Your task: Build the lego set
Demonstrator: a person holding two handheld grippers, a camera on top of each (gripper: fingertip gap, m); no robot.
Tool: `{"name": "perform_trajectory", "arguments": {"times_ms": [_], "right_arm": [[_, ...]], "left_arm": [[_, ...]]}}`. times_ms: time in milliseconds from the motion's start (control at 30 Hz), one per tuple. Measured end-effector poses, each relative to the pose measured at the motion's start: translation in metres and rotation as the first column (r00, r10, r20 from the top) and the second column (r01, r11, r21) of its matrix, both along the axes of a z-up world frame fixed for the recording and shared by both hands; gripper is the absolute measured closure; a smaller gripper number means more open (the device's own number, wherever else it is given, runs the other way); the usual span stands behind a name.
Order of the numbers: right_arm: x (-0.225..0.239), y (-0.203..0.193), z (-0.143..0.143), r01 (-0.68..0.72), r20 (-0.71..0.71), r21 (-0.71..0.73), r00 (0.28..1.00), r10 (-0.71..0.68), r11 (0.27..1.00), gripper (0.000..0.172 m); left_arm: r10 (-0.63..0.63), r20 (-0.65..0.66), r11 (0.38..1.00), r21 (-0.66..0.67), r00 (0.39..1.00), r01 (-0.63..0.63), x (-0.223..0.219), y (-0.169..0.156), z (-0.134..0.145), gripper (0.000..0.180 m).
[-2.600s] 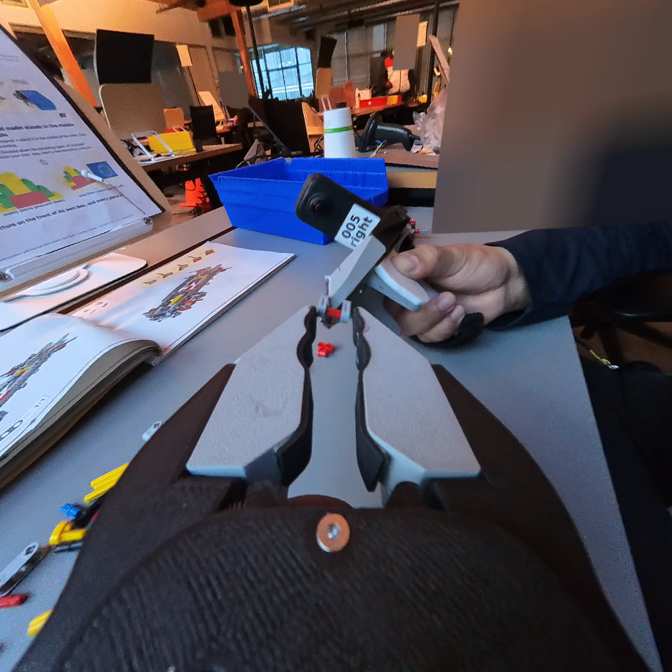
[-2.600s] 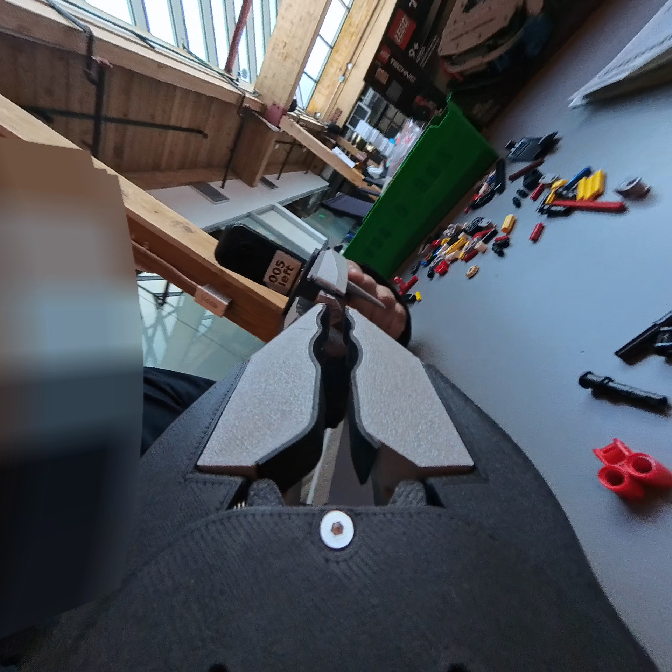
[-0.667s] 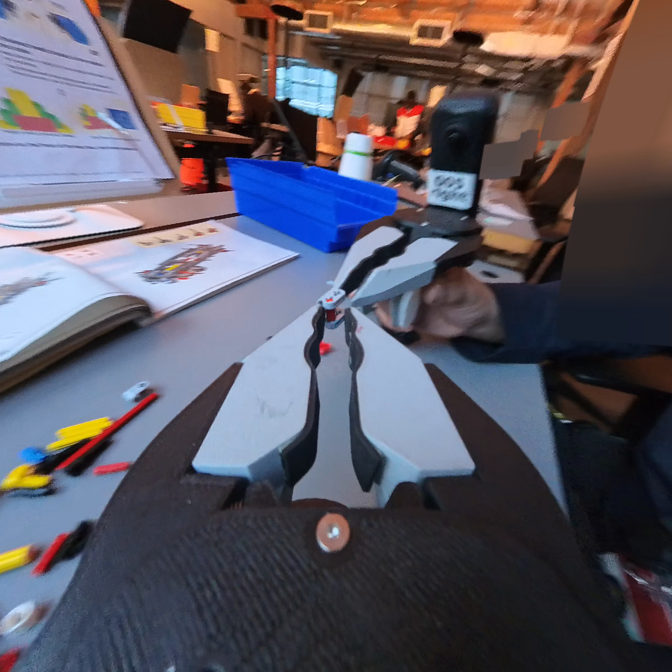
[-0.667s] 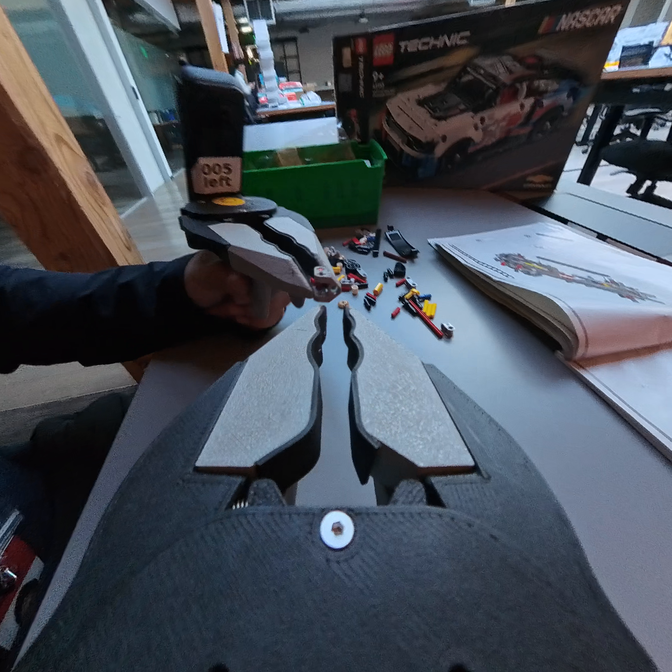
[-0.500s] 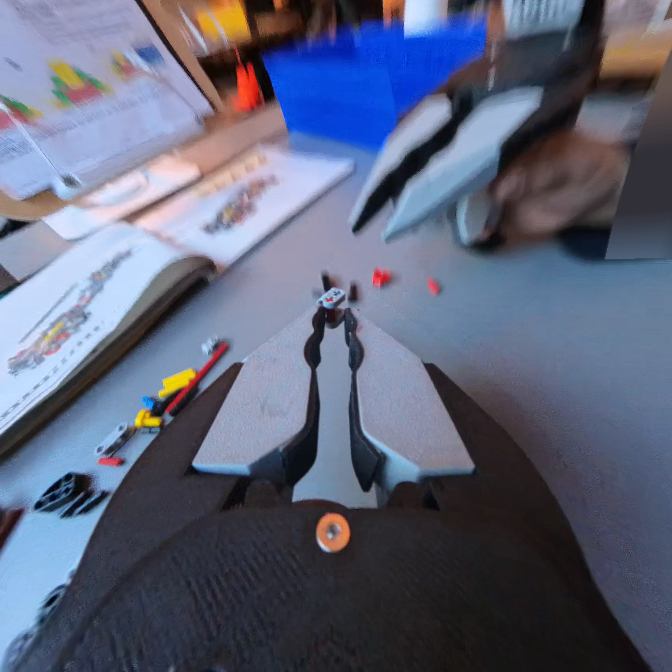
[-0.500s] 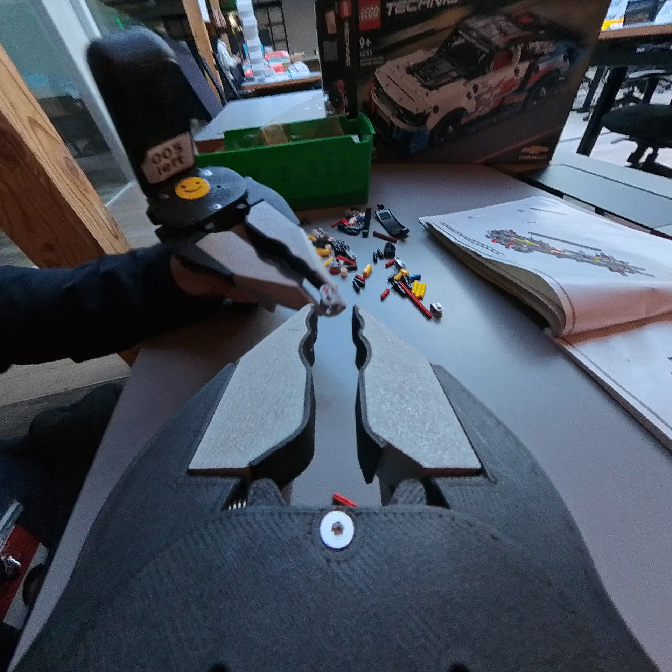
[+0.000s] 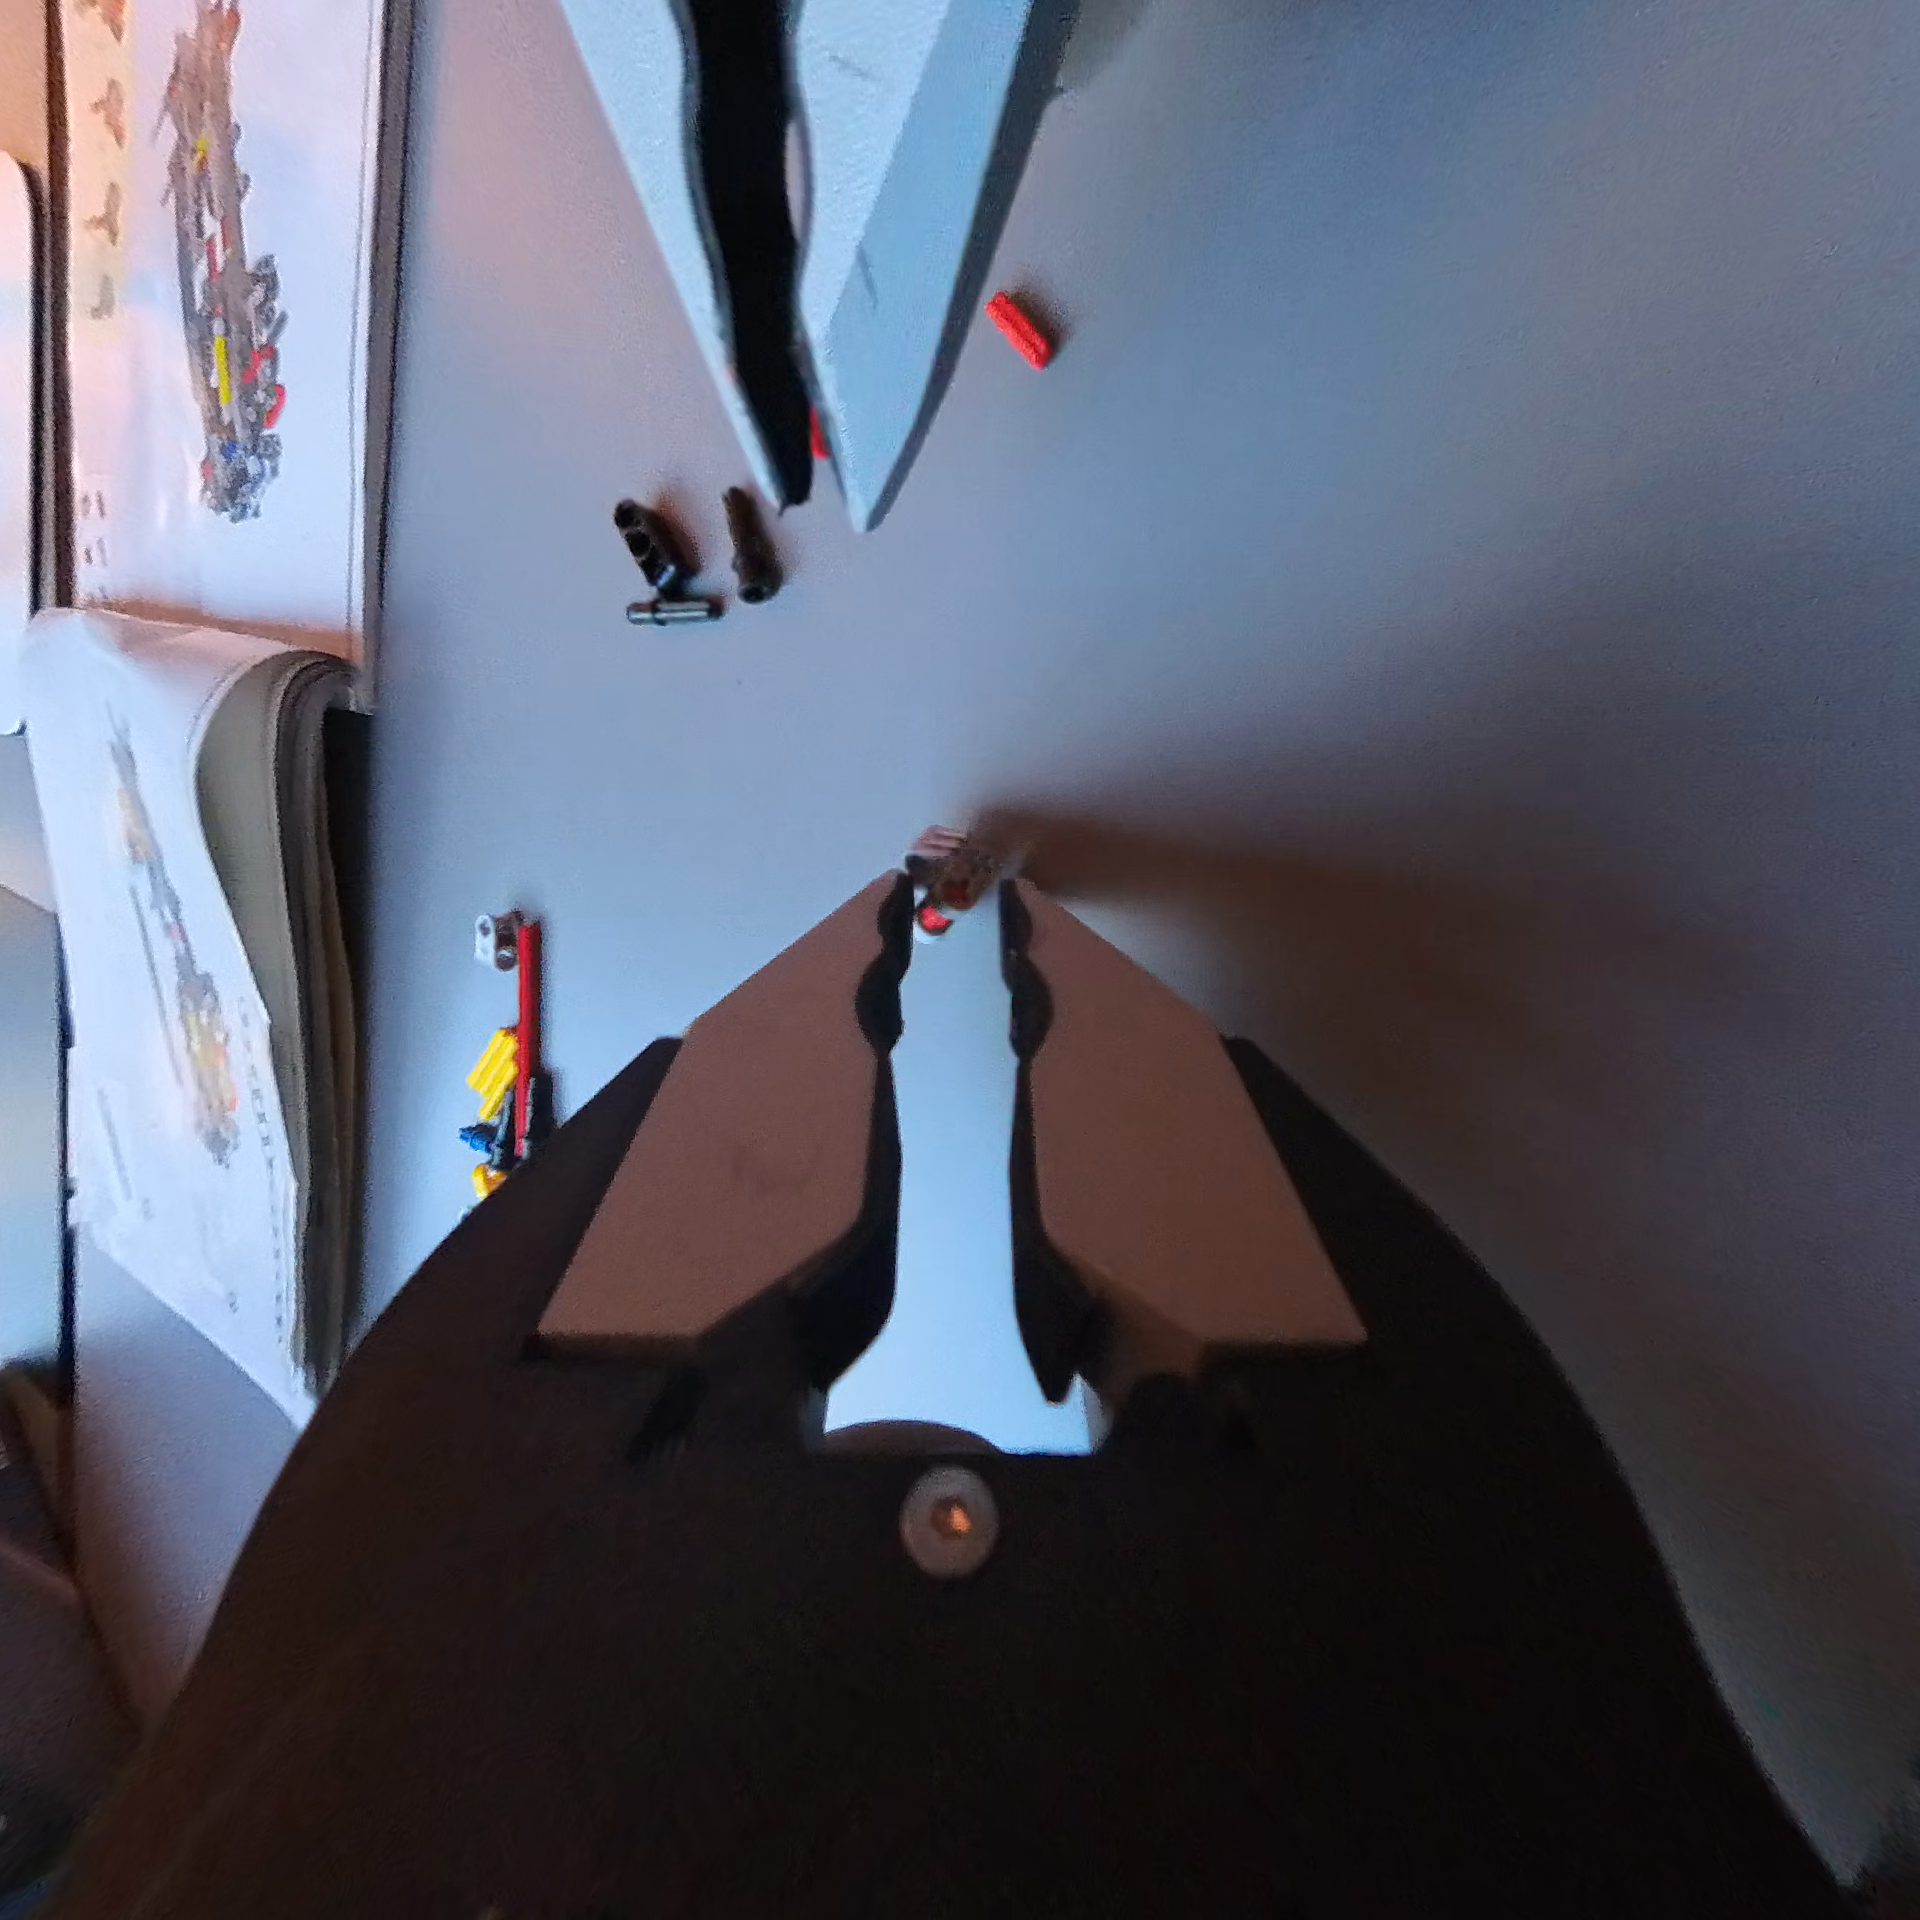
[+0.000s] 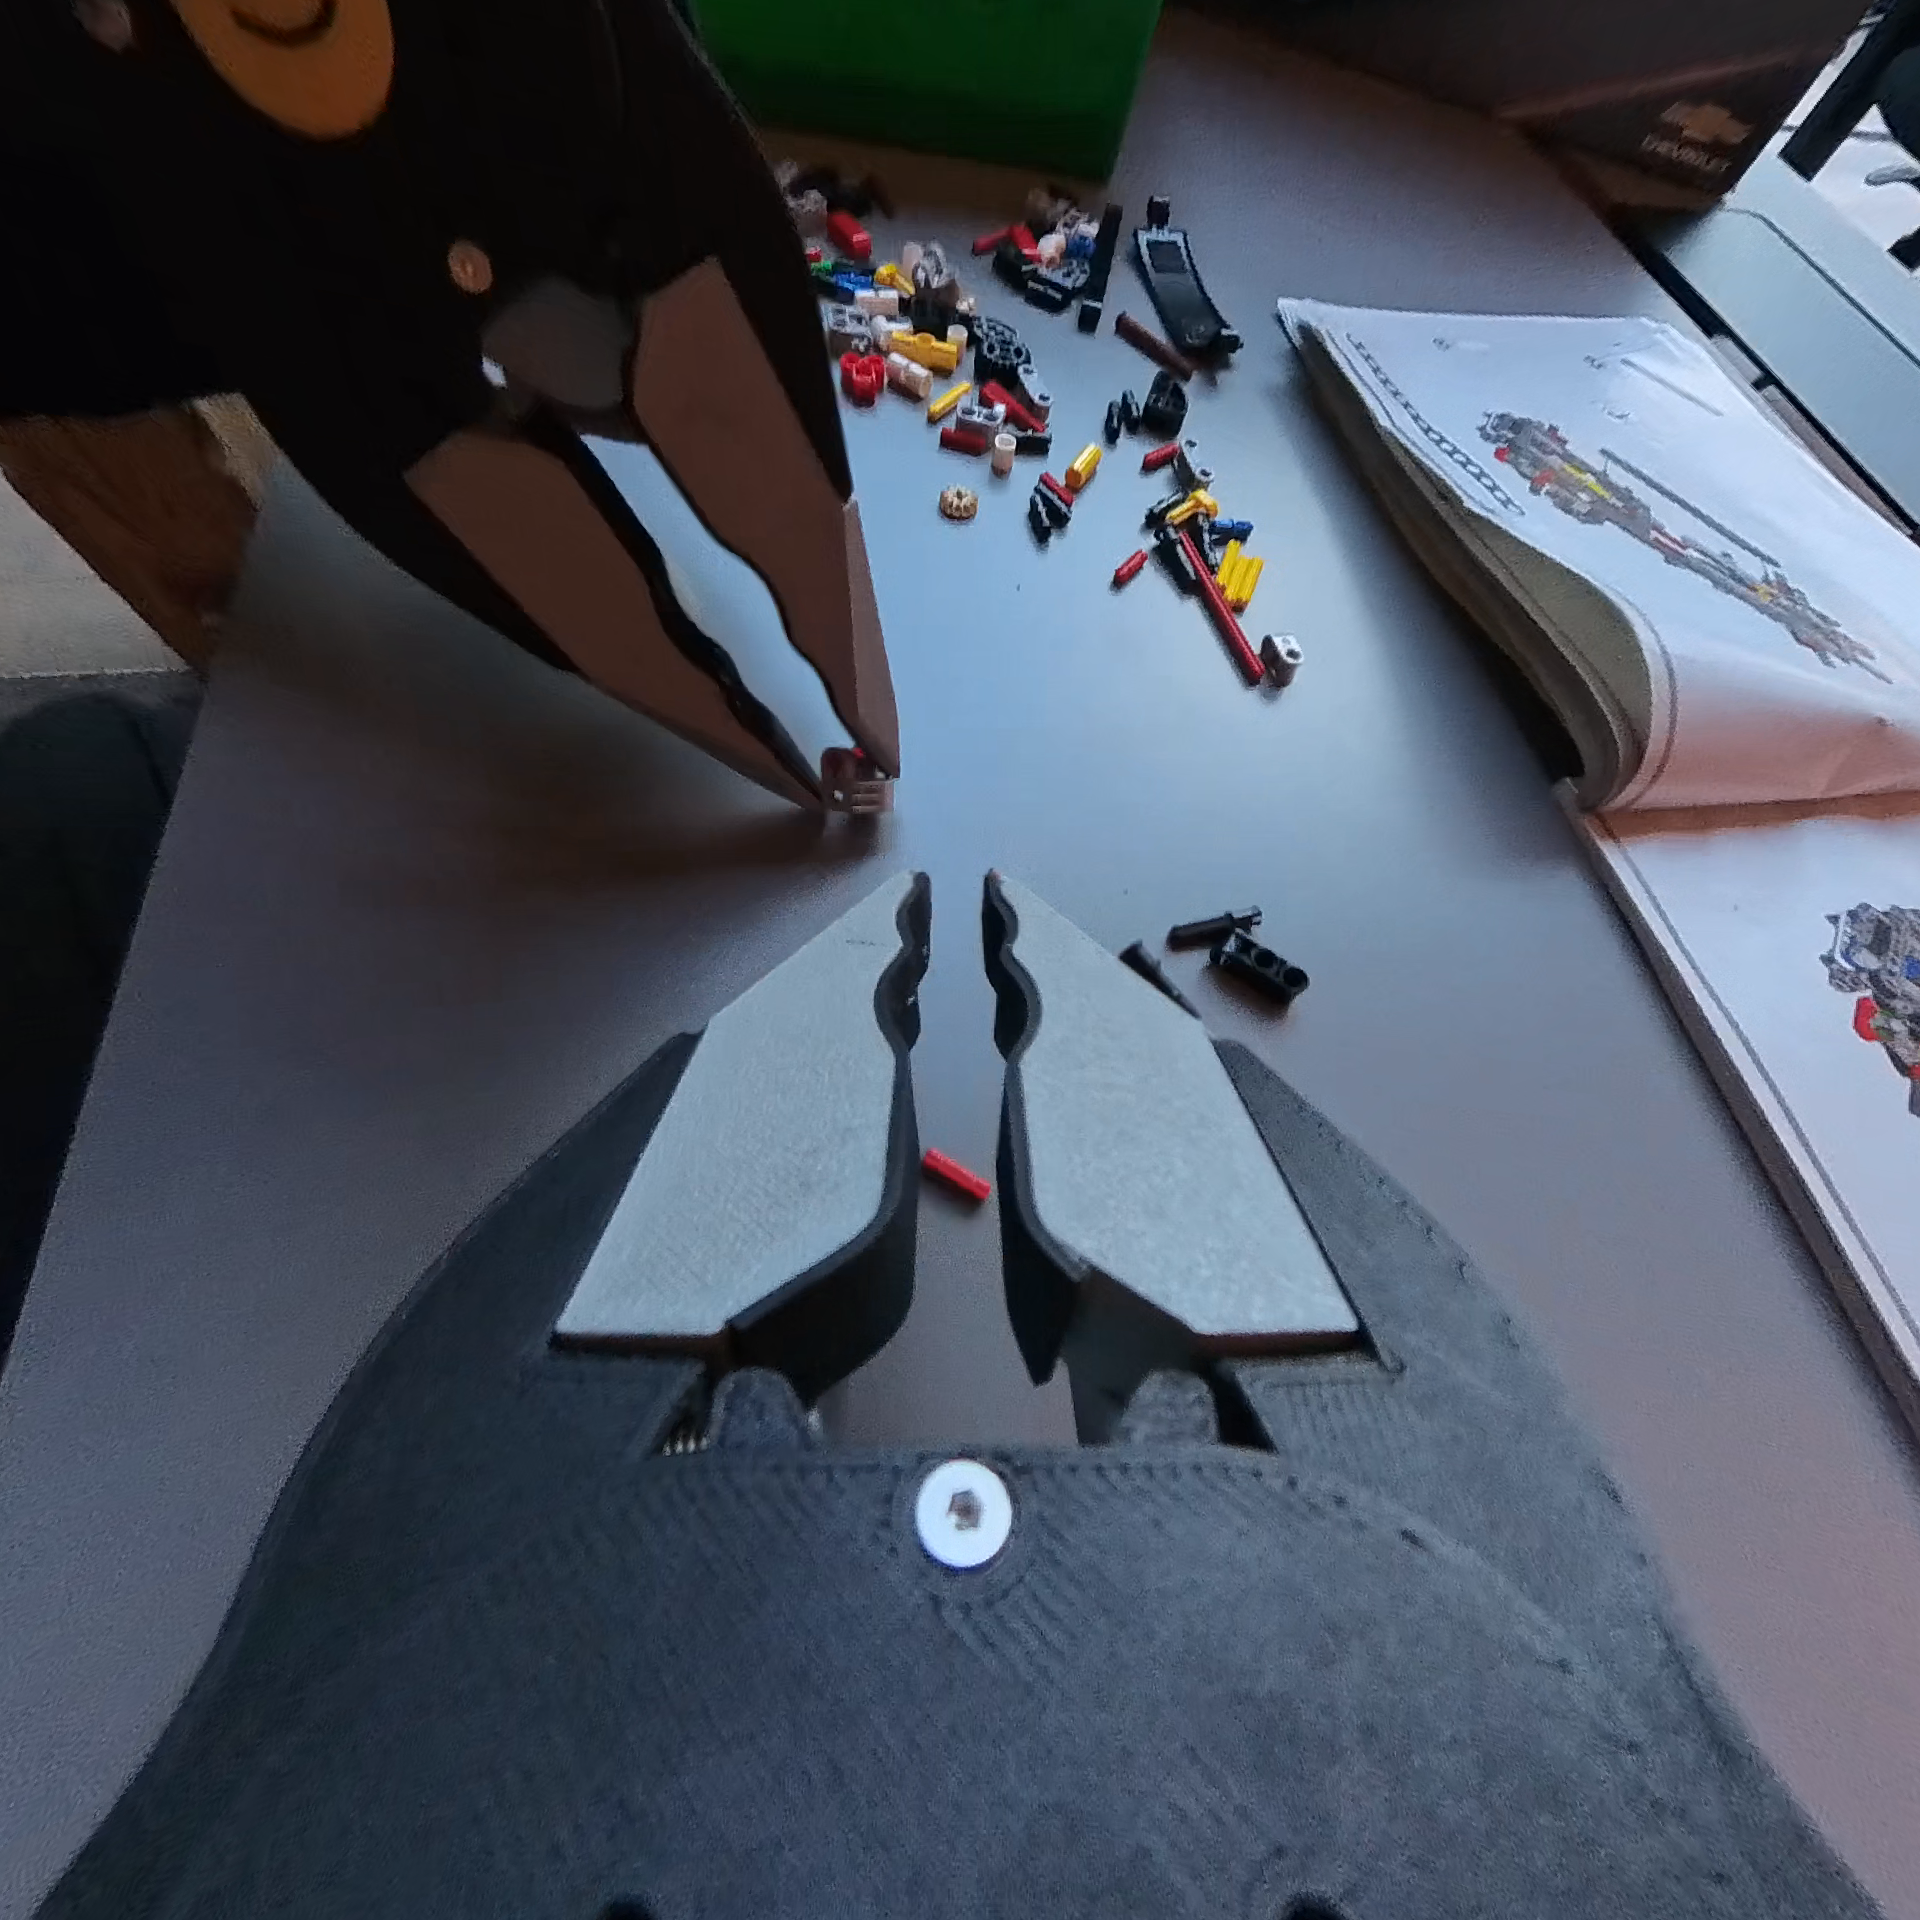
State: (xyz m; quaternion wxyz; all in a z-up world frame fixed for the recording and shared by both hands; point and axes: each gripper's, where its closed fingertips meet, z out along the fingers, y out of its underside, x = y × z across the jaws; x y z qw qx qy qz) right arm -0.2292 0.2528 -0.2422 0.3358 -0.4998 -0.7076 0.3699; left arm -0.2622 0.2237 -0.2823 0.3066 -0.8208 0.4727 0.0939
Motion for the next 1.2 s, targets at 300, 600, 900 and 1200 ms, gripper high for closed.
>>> {"name": "perform_trajectory", "arguments": {"times_ms": [300,600,900,1200], "right_arm": [[0.015,-0.008,-0.003,-0.048,0.058,-0.012,0.997,0.049,0.999,0.168],[0.052,0.017,-0.025,-0.084,0.301,0.249,0.954,0.006,0.965,0.168],[0.059,0.024,-0.031,-0.164,0.353,0.270,0.934,0.061,0.949,0.156],[0.046,0.019,-0.043,-0.305,0.397,0.319,0.903,0.166,0.897,0.157]], "left_arm": [[-0.040,0.103,0.996,-0.070,0.994,0.048,0.009,-0.004,0.003,0.160],[-0.182,0.227,0.973,-0.097,0.957,0.208,0.002,-0.005,0.004,0.154],[-0.277,0.362,0.934,-0.117,0.890,0.338,0.015,-0.002,-0.002,0.164],[0.108,0.521,0.970,-0.243,0.847,0.025,0.026,0.007,-0.002,0.163]]}}
